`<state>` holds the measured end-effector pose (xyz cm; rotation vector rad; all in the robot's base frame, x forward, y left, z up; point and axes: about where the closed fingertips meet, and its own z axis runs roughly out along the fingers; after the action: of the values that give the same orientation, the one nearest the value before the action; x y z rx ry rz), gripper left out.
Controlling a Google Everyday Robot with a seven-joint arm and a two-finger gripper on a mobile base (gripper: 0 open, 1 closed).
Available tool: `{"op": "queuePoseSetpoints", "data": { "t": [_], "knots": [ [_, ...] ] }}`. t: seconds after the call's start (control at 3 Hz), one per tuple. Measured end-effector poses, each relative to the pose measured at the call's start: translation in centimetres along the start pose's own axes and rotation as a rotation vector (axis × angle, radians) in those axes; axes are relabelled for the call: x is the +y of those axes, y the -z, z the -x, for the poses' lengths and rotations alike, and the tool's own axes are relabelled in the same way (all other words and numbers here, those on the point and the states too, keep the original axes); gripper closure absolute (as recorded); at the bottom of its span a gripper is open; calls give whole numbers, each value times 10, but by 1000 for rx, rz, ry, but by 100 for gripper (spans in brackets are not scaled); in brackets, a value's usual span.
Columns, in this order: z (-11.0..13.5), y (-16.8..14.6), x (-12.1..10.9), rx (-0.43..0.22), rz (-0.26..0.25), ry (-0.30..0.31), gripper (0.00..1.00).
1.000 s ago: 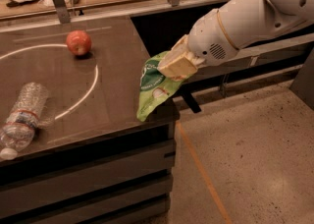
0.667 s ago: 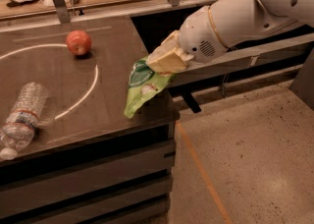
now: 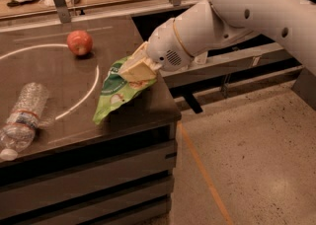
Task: Move green rice chip bag near apple
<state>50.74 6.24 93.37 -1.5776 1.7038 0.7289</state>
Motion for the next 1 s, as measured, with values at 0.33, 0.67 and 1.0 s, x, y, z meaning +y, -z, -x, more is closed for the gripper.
{"op": "queuePoseSetpoints", "data": {
  "t": [0.33, 0.67, 1.0],
  "knots": [
    [-4, -11, -4, 51, -21, -18, 100],
    [-11, -13, -15, 97, -57, -38, 100],
    [-17, -11, -34, 119, -94, -47, 100]
  ]
}}
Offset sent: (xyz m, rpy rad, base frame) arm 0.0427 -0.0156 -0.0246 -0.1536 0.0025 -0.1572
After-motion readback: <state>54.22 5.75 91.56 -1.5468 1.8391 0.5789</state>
